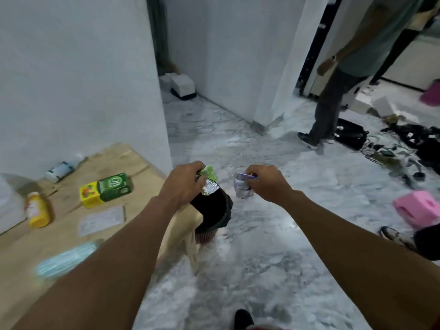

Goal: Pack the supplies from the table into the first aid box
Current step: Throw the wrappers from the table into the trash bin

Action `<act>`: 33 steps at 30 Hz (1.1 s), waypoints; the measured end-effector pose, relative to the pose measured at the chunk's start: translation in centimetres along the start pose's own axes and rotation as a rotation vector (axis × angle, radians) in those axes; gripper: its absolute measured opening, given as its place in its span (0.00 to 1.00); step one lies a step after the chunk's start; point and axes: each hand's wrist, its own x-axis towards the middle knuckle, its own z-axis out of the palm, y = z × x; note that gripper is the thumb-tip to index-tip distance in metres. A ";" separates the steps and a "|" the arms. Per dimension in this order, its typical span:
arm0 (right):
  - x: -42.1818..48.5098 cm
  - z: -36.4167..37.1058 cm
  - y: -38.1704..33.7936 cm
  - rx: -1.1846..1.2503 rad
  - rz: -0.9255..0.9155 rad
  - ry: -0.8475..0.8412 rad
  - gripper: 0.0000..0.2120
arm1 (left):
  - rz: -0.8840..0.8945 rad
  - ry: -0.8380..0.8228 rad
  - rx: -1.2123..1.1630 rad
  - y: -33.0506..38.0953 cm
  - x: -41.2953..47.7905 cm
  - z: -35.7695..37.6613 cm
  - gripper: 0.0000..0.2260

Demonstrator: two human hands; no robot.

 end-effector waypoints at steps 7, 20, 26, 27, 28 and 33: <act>6.3 -2.0 8.4 0.026 -0.004 -0.084 0.07 | -0.140 -0.060 -0.004 3.5 5.3 7.3 0.09; 21.8 7.2 11.7 -0.029 -0.107 -0.416 0.08 | -0.529 -0.274 -0.023 -6.2 14.4 16.4 0.13; 28.4 13.2 12.9 -0.078 -0.214 -0.520 0.07 | -0.683 -0.330 -0.069 -10.9 17.8 20.8 0.13; 29.4 14.3 12.9 -0.080 -0.238 -0.532 0.08 | -0.699 -0.311 -0.073 -12.0 18.2 21.6 0.12; 30.4 15.5 13.1 -0.078 -0.257 -0.555 0.09 | -0.716 -0.295 -0.066 -13.0 18.6 22.4 0.12; 35.2 24.1 14.8 -0.068 -0.329 -0.645 0.08 | -0.815 -0.257 0.005 -19.3 19.7 27.9 0.15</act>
